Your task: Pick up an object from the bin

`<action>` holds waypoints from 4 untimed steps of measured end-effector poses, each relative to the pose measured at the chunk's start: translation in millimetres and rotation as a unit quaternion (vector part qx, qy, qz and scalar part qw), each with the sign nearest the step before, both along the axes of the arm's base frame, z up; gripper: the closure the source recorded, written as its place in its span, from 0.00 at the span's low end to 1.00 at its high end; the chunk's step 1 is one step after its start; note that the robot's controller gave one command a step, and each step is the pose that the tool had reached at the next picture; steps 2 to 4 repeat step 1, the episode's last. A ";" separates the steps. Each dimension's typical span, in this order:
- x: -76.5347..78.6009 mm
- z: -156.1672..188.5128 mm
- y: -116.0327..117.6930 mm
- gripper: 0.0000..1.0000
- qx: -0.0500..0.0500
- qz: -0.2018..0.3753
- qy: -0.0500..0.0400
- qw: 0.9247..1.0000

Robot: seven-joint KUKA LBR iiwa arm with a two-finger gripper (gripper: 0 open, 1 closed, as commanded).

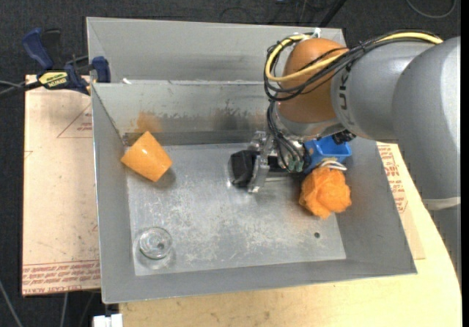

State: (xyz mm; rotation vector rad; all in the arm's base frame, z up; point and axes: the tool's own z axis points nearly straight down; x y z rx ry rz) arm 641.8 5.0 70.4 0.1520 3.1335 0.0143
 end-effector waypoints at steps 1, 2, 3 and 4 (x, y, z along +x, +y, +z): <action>0.0 0.0 0.0 1.00 0.000 0.000 0.000 1.000; 0.0 0.0 0.0 1.00 0.000 0.000 0.000 1.000; 0.0 0.0 0.0 1.00 0.000 0.000 0.000 1.000; 0.0 0.0 0.0 1.00 0.000 0.000 0.000 1.000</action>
Offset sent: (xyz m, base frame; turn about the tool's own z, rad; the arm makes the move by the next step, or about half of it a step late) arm 0.0000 0.0000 0.0000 0.0000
